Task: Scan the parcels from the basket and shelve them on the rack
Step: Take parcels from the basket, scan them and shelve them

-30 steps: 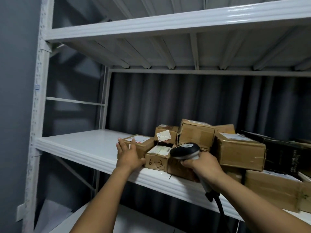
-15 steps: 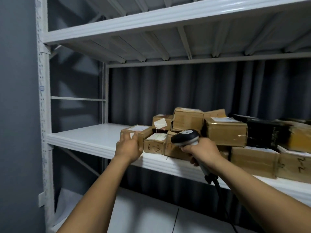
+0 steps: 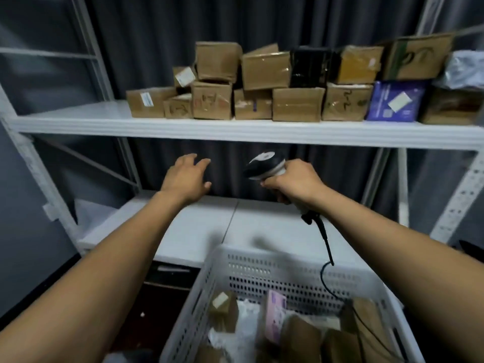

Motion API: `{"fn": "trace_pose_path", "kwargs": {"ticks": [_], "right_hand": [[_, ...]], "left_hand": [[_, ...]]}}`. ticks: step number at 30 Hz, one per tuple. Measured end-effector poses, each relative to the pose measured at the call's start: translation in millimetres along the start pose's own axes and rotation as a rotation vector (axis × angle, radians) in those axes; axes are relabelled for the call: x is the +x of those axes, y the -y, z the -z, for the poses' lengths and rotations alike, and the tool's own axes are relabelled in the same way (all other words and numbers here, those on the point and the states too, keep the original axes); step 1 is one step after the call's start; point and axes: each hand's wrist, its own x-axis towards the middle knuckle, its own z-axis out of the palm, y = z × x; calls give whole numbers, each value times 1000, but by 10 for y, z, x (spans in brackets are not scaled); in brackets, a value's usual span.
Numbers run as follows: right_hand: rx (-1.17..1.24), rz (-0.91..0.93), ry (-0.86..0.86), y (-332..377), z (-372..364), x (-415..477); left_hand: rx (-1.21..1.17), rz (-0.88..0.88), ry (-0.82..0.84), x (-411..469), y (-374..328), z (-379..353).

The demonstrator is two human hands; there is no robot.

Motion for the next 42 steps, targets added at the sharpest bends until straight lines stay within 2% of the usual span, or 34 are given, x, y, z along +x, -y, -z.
{"fn": "trace_pose_path", "kwargs": {"ticks": [10, 22, 33, 40, 42], "right_hand": [[-71, -174, 110, -1366, 13, -1102], [-379, -361, 171, -2970, 323, -1302], [-275, -358, 347, -3443, -32, -890], [-182, -393, 302, -3556, -190, -694], [-140, -414, 307, -3525, -188, -669]], "left_hand": [[-82, -38, 299, -1105, -875, -1199], [-167, -225, 627, -1656, -2168, -2655], [-134, -128, 812, -1436, -2457, -3935], [-93, -155, 907, -1324, -2492, -4387], [-75, -163, 886, -1326, -2478, -4406]]}}
